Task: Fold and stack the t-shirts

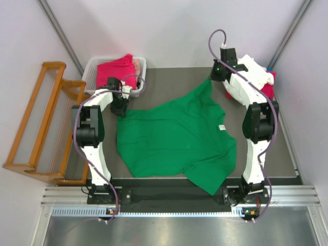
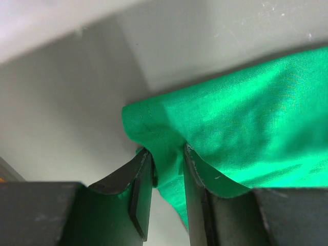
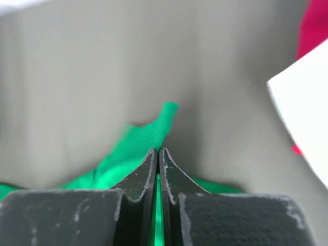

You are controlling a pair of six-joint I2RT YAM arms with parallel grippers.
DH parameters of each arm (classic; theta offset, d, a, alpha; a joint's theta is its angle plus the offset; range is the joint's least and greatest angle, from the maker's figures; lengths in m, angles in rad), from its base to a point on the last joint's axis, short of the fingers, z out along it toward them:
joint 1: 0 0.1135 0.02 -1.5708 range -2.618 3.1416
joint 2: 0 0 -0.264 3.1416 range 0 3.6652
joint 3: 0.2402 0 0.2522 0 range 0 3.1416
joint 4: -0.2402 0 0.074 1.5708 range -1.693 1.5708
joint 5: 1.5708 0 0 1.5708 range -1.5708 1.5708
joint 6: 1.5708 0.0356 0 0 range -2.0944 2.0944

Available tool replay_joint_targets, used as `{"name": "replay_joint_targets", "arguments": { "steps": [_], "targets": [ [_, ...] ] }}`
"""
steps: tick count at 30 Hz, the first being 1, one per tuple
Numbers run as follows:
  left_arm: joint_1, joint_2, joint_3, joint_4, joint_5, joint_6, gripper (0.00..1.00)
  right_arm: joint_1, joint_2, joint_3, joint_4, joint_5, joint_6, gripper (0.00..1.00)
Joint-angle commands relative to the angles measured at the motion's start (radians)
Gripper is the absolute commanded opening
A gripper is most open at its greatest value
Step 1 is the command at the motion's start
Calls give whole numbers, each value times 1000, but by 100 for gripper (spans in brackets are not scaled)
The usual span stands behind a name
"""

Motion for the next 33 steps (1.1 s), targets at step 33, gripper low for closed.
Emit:
{"name": "replay_joint_targets", "arguments": {
  "steps": [33],
  "targets": [
    [45,-133,27,130,42,-103,0,-16,-85,61,-8,42,-48,0]
  ]
}}
